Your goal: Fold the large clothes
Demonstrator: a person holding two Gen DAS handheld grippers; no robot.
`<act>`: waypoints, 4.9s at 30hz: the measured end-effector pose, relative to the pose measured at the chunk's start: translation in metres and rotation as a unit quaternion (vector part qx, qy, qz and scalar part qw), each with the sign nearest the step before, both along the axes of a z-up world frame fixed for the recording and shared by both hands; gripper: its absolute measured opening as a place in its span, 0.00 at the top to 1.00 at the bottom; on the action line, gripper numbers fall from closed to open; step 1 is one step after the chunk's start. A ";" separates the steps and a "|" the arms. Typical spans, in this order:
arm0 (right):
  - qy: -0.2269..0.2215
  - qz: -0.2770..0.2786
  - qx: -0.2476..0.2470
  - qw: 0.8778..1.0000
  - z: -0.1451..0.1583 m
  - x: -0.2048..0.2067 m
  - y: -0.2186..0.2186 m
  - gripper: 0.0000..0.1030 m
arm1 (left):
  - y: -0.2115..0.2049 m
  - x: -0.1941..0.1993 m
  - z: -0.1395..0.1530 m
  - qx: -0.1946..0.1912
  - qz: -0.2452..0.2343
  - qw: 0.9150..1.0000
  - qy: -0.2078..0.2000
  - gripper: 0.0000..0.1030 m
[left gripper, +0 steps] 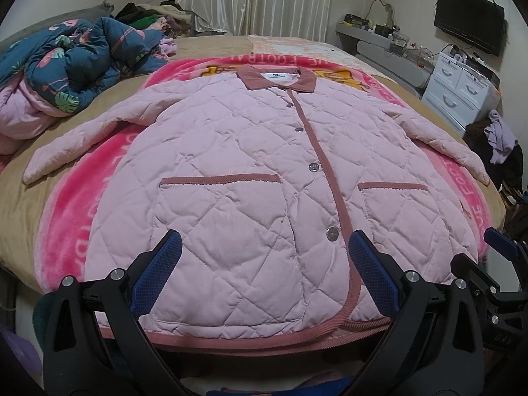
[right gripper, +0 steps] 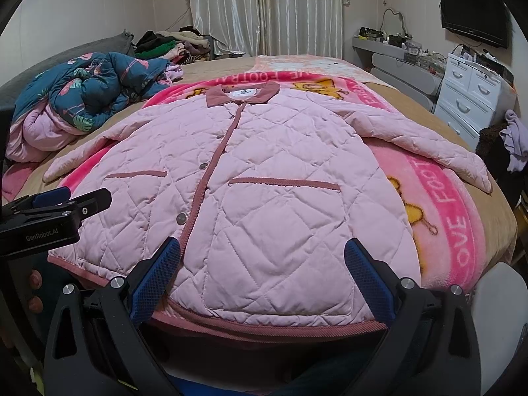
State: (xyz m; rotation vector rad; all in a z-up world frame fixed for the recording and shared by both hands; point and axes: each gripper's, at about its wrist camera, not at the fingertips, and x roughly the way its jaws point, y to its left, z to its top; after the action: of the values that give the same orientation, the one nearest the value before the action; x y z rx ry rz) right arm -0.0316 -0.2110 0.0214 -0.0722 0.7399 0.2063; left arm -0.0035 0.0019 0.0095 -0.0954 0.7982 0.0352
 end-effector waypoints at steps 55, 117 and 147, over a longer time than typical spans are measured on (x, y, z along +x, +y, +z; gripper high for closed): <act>0.011 -0.004 0.010 1.000 0.017 0.097 0.004 0.04 | 0.026 0.075 0.018 0.012 0.028 1.000 -0.001 0.08; 0.018 -0.294 0.135 0.946 0.006 0.254 -0.279 0.04 | -0.127 0.287 0.014 -0.001 -0.035 0.998 0.058 0.08; 0.054 -0.441 0.296 0.846 -0.090 0.276 -0.450 0.12 | -0.191 0.312 -0.007 0.024 -0.046 0.994 0.098 0.08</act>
State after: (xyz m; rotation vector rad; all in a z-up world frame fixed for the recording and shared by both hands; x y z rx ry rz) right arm 0.2448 -0.6614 -0.0685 0.8706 0.7256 -0.4576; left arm 0.3089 -0.1891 0.0022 -0.0095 0.9971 -0.0232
